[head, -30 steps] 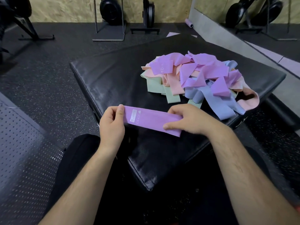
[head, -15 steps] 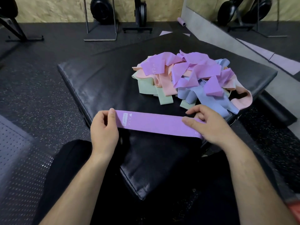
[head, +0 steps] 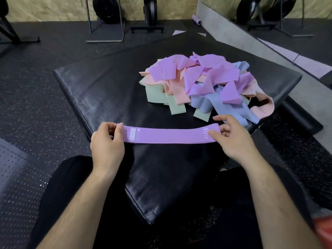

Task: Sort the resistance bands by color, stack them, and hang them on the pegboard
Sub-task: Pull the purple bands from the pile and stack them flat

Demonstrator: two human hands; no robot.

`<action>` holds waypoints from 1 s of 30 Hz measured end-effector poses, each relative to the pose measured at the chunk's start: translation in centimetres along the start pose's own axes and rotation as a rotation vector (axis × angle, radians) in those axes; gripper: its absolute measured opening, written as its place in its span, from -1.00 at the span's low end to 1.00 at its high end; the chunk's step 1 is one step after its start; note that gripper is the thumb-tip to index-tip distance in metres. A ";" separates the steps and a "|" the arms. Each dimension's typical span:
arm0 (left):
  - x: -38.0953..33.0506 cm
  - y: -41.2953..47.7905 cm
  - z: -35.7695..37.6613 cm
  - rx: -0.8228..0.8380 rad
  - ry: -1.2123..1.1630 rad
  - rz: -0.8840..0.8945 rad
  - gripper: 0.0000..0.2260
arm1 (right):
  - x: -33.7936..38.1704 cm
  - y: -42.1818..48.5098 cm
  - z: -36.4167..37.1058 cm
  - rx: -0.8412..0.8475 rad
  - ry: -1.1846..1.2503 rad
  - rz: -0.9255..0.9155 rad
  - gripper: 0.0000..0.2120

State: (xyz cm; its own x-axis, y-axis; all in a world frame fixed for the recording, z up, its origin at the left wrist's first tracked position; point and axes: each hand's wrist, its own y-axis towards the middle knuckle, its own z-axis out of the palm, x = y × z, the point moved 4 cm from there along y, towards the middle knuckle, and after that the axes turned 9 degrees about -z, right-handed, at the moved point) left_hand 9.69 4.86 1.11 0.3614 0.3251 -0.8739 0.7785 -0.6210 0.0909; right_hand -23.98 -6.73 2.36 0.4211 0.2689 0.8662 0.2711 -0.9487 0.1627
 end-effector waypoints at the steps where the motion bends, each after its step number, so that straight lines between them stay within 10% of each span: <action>1: 0.1 0.1 0.0 0.000 0.011 0.005 -0.80 | 0.0 0.0 0.1 -0.027 -0.025 -0.021 -0.67; 15: -0.6 -0.2 0.1 0.006 0.243 0.121 -0.62 | -0.3 -1.2 1.5 -0.113 -0.322 -0.176 -0.90; 30: -3.5 -2.5 3.1 0.055 0.466 0.431 -0.90 | 1.5 -1.7 1.8 -0.219 -0.472 -0.282 -0.85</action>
State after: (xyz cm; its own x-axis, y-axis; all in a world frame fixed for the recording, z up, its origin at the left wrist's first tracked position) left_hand 4.91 3.01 2.43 0.8311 0.3065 -0.4639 0.4906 -0.7969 0.3525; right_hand -22.21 -4.43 2.50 0.7121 0.5127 0.4796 0.2644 -0.8287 0.4932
